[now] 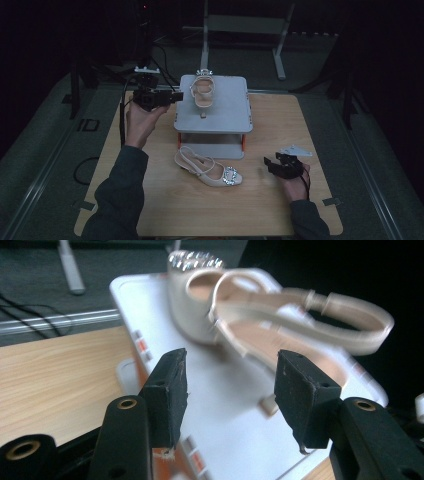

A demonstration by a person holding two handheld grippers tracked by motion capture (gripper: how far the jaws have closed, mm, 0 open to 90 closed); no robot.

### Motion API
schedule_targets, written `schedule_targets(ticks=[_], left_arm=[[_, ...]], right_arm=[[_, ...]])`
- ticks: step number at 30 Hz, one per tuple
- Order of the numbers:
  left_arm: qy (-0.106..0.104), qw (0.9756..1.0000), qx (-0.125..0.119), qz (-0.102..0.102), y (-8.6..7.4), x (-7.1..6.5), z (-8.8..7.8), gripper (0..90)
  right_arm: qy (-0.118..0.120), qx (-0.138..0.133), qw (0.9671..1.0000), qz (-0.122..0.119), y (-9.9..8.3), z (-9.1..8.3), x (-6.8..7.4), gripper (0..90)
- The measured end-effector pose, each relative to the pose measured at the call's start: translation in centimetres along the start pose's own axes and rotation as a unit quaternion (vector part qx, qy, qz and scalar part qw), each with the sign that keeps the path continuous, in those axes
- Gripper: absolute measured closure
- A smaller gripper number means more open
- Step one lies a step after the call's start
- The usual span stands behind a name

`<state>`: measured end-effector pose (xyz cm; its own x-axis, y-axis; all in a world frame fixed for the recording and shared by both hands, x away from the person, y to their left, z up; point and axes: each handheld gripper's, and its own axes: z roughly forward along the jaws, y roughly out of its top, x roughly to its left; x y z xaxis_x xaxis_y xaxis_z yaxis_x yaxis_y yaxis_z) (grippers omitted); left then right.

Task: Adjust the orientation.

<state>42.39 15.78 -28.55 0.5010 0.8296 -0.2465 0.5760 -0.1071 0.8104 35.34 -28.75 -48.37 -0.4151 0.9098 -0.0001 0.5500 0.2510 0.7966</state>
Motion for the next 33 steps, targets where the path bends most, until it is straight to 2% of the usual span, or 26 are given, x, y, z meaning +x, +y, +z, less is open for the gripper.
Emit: schedule_targets(ticks=[2,4,5,8,9,10,11,15,17,18,20,23,27,31,33], left_arm=[[-0.007,1.0,0.002,0.001,-0.7,0.2,-0.2,47.6],[-0.005,1.0,0.004,0.0,-1.1,0.3,-0.3,47.8],[0.0,0.9999,0.008,0.008,-1.9,0.4,-0.3,48.3],[0.003,0.9999,0.012,0.01,-2.8,0.5,-0.3,48.4],[0.006,0.9998,0.016,0.013,-3.7,0.7,-0.4,48.5],[0.006,0.9998,0.016,0.013,-3.7,0.7,-0.4,48.5],[0.009,0.9996,0.021,0.014,-4.6,0.9,-0.2,48.8],[0.014,0.9988,0.044,0.013,-6.5,1.3,0.6,49.1],[-0.014,0.9995,0.026,-0.006,-7.3,1.6,0.6,49.4],[-0.019,0.9996,0.02,-0.01,-7.6,1.7,0.5,49.3],[-0.013,0.9998,0.012,-0.007,-8.1,1.7,0.2,49.6],[-0.003,0.9997,0.023,0.004,-8.9,1.8,0.0,50.3],[0.002,0.9996,0.029,0.005,-9.6,2.2,-0.2,50.4],[0.012,0.9988,0.046,0.011,-10.8,2.6,0.4,50.8],[0.015,0.9977,0.066,0.01,-12.1,2.8,1.6,52.4]], right_arm=[[0.006,0.002,0.9999,-0.01,0.0,-0.1,0.6,43.9],[0.009,0.003,0.9999,-0.014,0.0,-0.1,1.0,43.8],[0.015,0.002,0.9996,-0.024,0.1,-0.3,1.5,43.8],[0.021,0.001,0.9993,-0.031,0.2,-0.6,2.1,43.7],[0.023,0.001,0.9991,-0.035,0.2,-0.6,2.3,43.6],[0.023,0.001,0.9991,-0.035,0.2,-0.6,2.3,43.6],[0.031,0.002,0.9989,-0.036,0.2,-0.7,2.7,42.9],[0.04,0.004,0.9981,-0.047,0.2,-0.9,3.6,42.4],[0.045,0.003,0.9976,-0.052,0.3,-0.9,4.0,41.8],[0.046,0.003,0.9974,-0.055,0.3,-0.9,4.2,41.6],[0.05,0.003,0.9968,-0.061,0.3,-1.0,4.6,41.0],[0.055,0.002,0.996,-0.071,0.3,-1.1,5.2,40.4],[0.062,0.002,0.9951,-0.077,0.3,-1.2,5.7,39.8],[0.075,0.002,0.9928,-0.094,0.3,-1.3,6.9,38.6],[0.081,0.001,0.9917,-0.1,0.3,-1.3,7.4,37.8]])
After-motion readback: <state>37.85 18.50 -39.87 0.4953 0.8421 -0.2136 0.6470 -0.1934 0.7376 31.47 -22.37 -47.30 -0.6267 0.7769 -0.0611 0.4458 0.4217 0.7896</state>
